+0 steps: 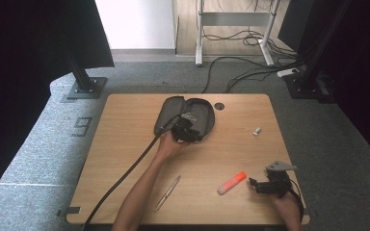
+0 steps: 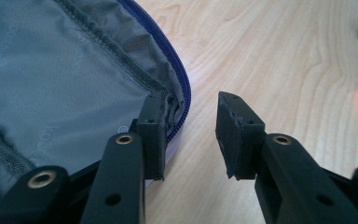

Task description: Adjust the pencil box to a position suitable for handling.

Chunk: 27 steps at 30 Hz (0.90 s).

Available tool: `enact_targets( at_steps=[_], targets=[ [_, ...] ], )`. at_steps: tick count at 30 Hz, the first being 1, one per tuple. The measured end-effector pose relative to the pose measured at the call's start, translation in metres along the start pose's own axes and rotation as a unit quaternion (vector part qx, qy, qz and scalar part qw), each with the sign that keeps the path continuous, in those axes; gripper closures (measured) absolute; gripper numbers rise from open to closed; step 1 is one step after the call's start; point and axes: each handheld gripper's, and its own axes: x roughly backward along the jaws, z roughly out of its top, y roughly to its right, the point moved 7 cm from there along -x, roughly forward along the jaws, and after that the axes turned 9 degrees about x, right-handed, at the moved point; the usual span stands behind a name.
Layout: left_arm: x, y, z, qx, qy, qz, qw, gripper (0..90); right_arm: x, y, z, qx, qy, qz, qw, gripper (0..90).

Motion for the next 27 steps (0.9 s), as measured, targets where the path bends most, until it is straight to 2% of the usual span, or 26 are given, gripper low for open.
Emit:
enact_targets(
  at_steps=[27],
  targets=[
    [0.012, 0.045, -0.033, -0.019, -0.017, -0.028, 0.9993, 63.6, 0.000, 0.000, 0.000, -0.002, -0.002, 0.001, 1.0000, 10.0]
  ],
)
